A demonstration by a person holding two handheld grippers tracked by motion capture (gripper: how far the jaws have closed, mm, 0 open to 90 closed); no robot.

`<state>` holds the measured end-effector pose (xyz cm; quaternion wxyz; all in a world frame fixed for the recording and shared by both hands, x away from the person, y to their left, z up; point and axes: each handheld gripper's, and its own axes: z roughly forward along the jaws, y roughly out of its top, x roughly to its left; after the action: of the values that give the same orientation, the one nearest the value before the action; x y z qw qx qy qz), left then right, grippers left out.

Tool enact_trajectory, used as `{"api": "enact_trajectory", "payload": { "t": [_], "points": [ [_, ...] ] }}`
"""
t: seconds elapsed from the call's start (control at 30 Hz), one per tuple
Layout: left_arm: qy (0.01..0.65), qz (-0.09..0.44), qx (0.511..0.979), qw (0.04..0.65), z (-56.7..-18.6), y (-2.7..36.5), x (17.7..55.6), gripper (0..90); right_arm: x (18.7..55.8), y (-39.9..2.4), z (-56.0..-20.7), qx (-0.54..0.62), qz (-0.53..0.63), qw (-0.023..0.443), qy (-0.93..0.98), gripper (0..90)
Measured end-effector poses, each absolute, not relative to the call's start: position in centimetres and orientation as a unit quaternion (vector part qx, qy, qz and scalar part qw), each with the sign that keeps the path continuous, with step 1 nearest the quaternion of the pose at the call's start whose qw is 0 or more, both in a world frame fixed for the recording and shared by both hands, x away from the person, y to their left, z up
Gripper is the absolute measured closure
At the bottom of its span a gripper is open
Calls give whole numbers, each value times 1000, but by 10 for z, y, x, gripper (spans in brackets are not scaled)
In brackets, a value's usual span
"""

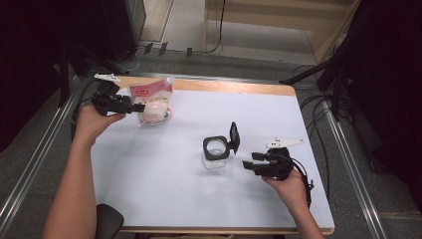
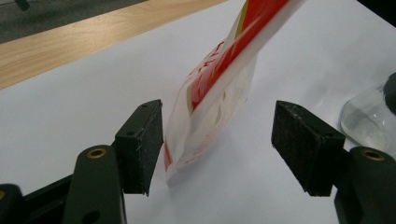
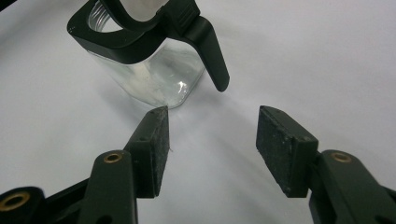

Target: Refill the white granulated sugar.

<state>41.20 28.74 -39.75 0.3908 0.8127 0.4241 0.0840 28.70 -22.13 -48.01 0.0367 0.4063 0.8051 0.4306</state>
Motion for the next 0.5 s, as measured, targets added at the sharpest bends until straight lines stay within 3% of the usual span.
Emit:
{"api": "enact_trajectory", "payload": {
  "t": [0.3,0.4,0.5],
  "points": [
    [426,86,811,392,-406,273,424,401,285,-225,-481,414,432,38,801,448],
    [448,94,796,395,-406,274,424,578,283,-224,-481,408,434,36,802,451],
    [454,92,795,391,-407,276,423,680,281,-220,-478,386,441,37,809,465]
  ]
}}
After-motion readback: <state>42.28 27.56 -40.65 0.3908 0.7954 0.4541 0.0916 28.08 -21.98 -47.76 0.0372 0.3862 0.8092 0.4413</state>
